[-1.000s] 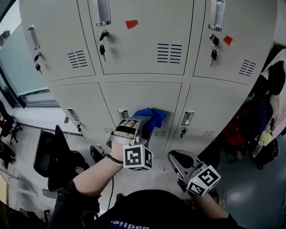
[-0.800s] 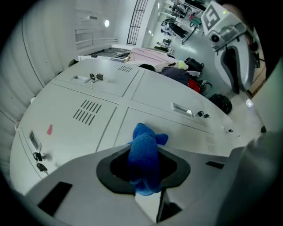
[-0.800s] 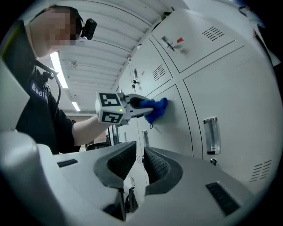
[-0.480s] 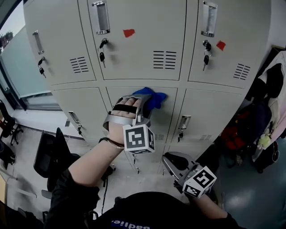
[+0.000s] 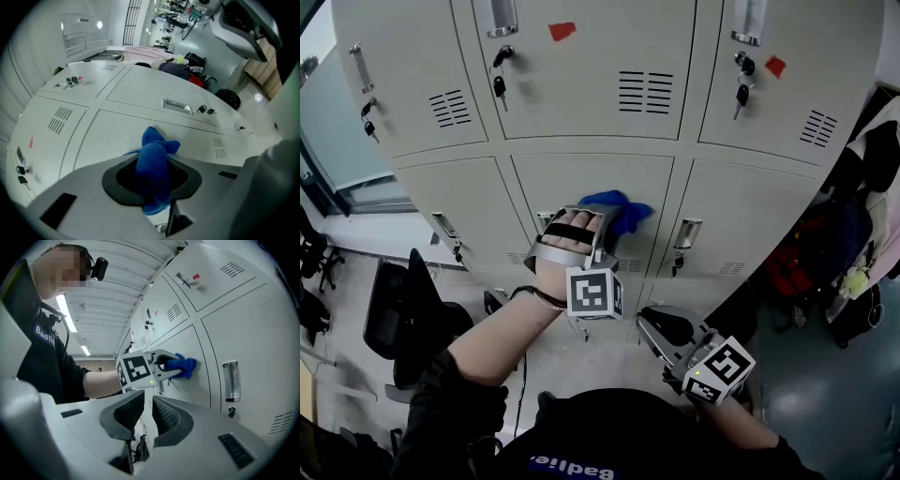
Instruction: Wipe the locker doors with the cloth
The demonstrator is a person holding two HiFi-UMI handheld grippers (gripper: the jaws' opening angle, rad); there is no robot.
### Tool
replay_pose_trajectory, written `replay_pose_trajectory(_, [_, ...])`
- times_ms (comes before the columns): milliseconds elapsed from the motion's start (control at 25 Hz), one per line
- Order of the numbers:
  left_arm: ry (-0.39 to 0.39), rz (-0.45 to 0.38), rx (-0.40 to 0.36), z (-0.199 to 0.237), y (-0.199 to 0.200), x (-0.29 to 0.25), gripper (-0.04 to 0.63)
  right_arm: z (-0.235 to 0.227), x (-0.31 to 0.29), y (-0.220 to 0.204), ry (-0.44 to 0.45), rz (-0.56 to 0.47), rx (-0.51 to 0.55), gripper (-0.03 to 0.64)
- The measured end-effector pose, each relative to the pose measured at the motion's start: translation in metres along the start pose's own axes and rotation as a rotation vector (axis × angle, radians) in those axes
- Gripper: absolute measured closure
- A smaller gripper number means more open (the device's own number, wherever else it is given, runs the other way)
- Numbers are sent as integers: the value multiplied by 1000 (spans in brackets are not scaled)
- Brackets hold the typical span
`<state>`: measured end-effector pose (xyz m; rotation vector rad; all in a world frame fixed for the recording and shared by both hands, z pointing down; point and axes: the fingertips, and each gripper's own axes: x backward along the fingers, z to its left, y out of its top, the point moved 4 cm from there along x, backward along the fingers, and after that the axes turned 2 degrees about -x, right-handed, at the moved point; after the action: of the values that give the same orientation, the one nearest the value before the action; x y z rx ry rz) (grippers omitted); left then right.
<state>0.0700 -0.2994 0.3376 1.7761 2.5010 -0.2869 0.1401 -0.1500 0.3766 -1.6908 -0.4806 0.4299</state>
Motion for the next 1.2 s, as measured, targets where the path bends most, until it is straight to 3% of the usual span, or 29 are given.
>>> replay_pose_trajectory(160, [-57,-11,-21,-48,-4,-9,492,-5,5,-5,-27,13,-18,569])
replay_pose_trajectory(520, [-269,23,-90,-179,-23,-34,492,-11,19,-15,-94,48,-28,569])
replay_pose_trajectory(760, [-424,59,-87,-245,-33,-47,492,-13,26,-20,-124,58,-38,569])
replay_pose_trajectory(1000, [-517,71,-74,-255,-33,-47,492,-15,32,-19,-143,33,-41,569])
replay_pose_trajectory(1200, [-471,40,-44,-176,-21,-31,492,-15,37,-11,-150,-23,-39,569])
